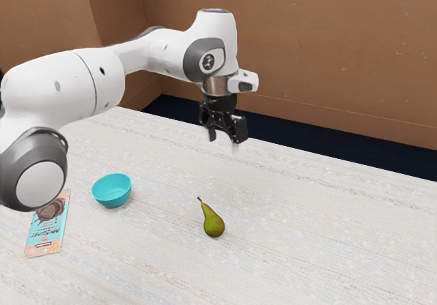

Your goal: Place the pear in the bowl.

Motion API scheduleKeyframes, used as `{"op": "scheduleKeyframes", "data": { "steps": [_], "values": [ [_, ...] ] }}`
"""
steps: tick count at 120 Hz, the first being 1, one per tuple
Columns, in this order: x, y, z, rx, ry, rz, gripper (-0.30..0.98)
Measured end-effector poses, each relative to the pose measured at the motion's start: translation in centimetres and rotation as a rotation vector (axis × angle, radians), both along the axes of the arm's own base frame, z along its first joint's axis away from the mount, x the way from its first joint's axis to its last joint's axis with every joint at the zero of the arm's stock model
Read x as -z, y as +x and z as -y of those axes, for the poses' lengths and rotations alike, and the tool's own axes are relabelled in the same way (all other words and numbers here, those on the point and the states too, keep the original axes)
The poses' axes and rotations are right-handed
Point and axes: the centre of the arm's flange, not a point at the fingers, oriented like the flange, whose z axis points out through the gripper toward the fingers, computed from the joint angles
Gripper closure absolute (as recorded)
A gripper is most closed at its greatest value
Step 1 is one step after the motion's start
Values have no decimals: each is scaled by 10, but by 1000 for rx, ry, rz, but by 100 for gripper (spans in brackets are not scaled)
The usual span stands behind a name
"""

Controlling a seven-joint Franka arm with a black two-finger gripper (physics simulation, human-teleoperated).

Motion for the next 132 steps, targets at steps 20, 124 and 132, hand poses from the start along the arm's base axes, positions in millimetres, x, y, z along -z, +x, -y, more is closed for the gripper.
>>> {"op": "scheduleKeyframes", "data": {
  "steps": [20, 124, 132],
  "values": [
    [25, 3, 1, -8, 22, -27, 0],
    [168, -34, 29, 58, 138, -329, 0],
    [174, -35, 30, 63, 139, -338, 0]
  ]
}}
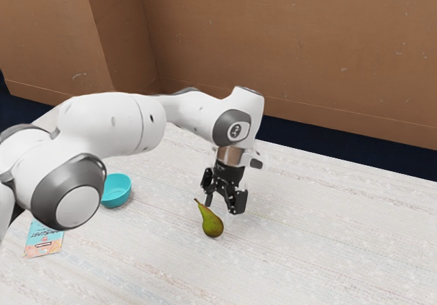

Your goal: Place the pear in the bowl.

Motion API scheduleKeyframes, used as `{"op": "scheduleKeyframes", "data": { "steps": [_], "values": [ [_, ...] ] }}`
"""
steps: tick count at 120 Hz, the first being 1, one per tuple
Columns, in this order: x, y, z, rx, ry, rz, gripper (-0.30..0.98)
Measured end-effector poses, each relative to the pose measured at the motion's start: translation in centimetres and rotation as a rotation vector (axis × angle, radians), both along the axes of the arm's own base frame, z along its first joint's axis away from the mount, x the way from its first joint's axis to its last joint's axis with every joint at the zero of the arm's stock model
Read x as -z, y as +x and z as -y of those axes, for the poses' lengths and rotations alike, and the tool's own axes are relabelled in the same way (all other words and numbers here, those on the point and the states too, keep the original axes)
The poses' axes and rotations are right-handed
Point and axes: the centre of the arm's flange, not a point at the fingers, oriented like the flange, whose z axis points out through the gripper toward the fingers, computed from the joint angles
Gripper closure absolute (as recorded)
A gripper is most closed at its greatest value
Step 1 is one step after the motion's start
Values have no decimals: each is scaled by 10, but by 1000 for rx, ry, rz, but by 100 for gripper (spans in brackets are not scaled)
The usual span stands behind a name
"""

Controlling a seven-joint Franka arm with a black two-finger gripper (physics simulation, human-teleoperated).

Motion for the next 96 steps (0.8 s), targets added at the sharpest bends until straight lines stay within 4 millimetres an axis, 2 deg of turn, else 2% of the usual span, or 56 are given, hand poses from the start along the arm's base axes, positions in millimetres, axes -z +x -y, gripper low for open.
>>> {"op": "scheduleKeyframes", "data": {
  "steps": [57, 96],
  "values": [
    [19, -6, 4, 20, -4, -36, 0],
    [25, -14, 4, 25, -1, -68, 0]
  ]
}}
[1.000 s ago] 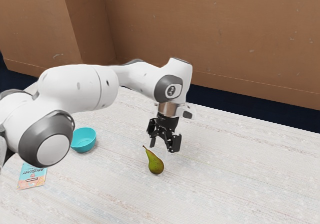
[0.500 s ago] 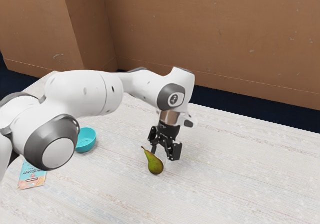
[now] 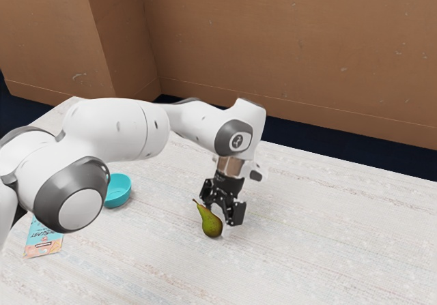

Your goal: Place the pear in the bowl.

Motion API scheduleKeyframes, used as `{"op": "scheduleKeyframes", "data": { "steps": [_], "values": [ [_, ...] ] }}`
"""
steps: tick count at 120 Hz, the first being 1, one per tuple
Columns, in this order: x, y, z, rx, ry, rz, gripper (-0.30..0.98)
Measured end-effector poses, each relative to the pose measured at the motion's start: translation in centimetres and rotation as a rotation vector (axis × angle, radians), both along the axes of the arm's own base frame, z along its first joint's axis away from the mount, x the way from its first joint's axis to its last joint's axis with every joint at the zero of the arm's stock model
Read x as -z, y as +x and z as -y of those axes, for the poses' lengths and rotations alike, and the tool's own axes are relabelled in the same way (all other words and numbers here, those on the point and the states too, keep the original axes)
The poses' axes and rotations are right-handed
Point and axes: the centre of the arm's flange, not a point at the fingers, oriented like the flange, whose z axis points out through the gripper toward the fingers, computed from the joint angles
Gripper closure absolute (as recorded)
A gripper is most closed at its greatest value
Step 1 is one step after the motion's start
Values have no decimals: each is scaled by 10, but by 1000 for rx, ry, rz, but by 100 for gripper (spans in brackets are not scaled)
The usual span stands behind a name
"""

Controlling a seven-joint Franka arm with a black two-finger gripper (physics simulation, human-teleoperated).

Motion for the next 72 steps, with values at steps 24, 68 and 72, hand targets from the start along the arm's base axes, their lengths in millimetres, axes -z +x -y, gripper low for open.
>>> {"op": "scheduleKeyframes", "data": {
  "steps": [24, 68, 72],
  "values": [
    [6, -7, -2, -1, 5, -29, 0],
    [10, -12, -3, -9, 5, -53, 25],
    [9, -12, -3, -9, 5, -54, 28]
  ]
}}
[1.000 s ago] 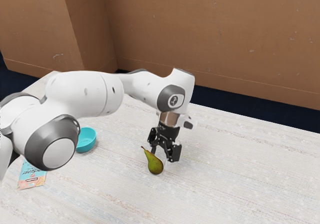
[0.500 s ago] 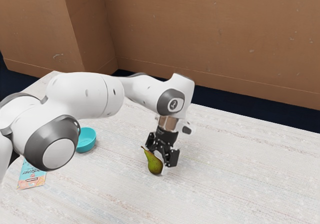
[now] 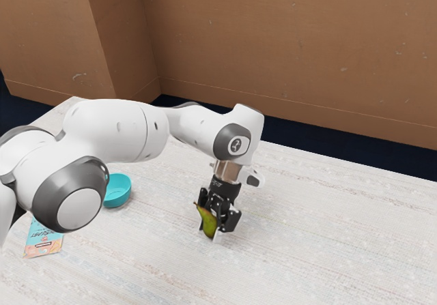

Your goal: Place the pear in the bowl.

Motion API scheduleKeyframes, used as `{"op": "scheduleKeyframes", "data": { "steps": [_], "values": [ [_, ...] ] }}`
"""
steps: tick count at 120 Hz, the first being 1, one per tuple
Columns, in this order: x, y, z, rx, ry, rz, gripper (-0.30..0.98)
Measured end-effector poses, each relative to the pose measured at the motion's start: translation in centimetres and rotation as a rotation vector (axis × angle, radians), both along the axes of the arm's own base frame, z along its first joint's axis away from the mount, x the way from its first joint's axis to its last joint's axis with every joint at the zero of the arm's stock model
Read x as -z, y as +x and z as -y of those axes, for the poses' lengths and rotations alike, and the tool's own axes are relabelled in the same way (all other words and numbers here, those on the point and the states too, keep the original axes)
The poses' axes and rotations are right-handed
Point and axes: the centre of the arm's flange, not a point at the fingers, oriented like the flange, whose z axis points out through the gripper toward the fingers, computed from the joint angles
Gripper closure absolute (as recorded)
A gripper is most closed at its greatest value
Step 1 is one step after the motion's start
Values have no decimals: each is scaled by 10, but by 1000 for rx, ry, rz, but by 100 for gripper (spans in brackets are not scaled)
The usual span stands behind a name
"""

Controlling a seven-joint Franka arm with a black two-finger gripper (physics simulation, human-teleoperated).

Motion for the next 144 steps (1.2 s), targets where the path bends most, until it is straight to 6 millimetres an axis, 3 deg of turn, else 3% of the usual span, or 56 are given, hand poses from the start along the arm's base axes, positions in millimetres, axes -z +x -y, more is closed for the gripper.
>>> {"op": "scheduleKeyframes", "data": {
  "steps": [35, 60, 68, 88, 121, 144],
  "values": [
    [-12, 1, -1, -1, 4, 9, 41],
    [-54, 4, -13, -15, -2, 56, 47],
    [-72, 2, -32, -38, -3, 72, 48],
    [-113, -12, -107, -110, 12, 133, 50],
    [-125, -23, -221, -188, 42, 218, 51],
    [-133, -56, -258, -173, 35, 242, 51]
  ]
}}
